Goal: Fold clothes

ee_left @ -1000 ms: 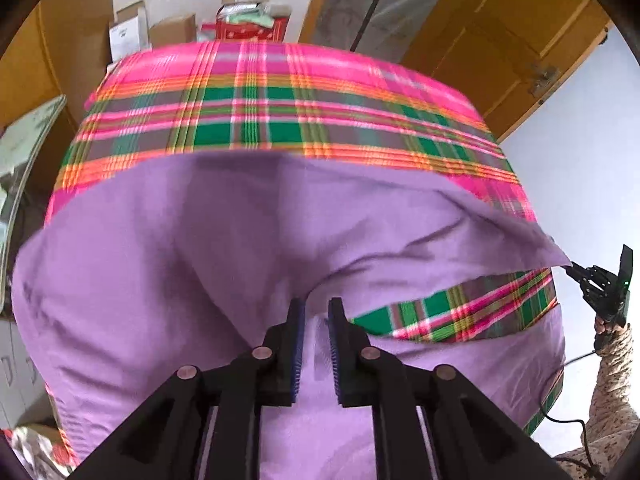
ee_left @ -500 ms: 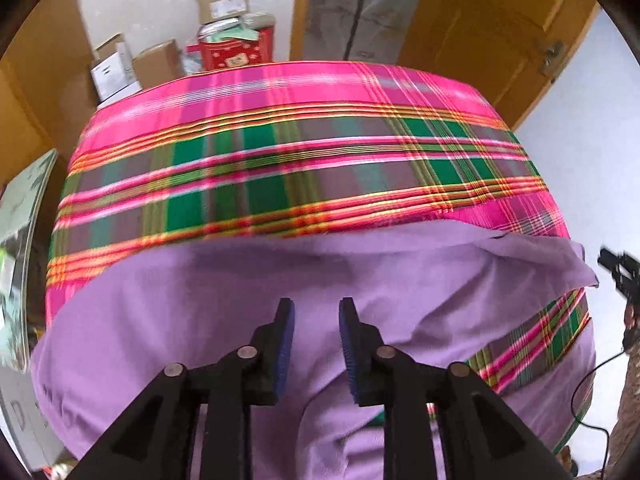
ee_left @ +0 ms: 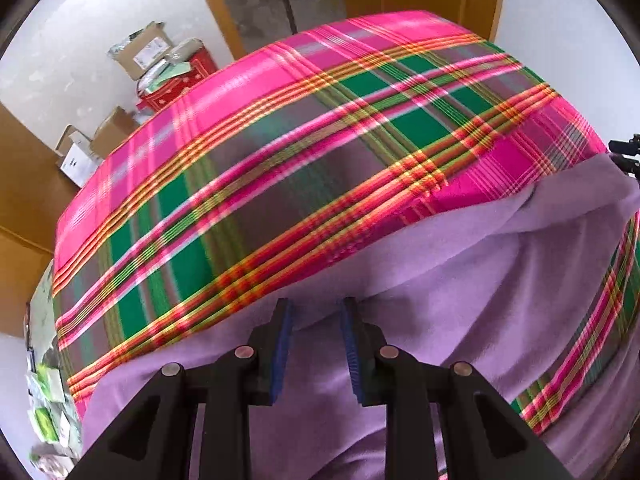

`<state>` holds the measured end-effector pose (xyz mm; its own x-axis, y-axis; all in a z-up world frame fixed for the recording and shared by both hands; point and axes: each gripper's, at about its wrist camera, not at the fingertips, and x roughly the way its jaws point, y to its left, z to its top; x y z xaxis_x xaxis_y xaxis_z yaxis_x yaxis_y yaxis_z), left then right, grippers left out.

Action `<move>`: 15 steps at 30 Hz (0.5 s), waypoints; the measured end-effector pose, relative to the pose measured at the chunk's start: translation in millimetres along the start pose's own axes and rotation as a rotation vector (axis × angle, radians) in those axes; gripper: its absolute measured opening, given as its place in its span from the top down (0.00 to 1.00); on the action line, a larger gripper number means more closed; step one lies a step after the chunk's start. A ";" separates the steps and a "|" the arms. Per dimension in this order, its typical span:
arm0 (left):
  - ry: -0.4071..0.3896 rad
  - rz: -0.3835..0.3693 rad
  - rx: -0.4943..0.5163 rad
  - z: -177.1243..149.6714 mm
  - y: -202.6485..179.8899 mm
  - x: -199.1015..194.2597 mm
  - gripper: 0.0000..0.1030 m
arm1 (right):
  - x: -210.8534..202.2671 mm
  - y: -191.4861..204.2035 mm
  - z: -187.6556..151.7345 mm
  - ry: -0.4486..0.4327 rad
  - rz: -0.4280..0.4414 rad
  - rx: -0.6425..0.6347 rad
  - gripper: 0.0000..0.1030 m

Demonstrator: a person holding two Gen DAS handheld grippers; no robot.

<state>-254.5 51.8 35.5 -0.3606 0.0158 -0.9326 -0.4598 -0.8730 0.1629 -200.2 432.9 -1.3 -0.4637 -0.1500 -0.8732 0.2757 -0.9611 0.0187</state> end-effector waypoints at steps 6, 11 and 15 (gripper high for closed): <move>0.000 -0.002 -0.004 6.6 -0.6 5.0 0.75 | -0.8 1.0 -5.4 0.001 0.046 0.020 0.60; -0.025 0.050 0.044 5.5 -12.2 5.0 0.77 | -7.2 8.8 -12.0 -0.020 -0.003 0.025 0.76; -0.031 0.058 0.073 3.9 -20.0 3.9 0.93 | -15.9 23.4 -18.0 -0.042 -0.062 -0.015 0.96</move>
<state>-249.8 71.2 29.9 -0.4129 -0.0180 -0.9106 -0.4944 -0.8352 0.2407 -171.3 416.9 4.2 -0.5153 -0.1001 -0.8511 0.2581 -0.9652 -0.0427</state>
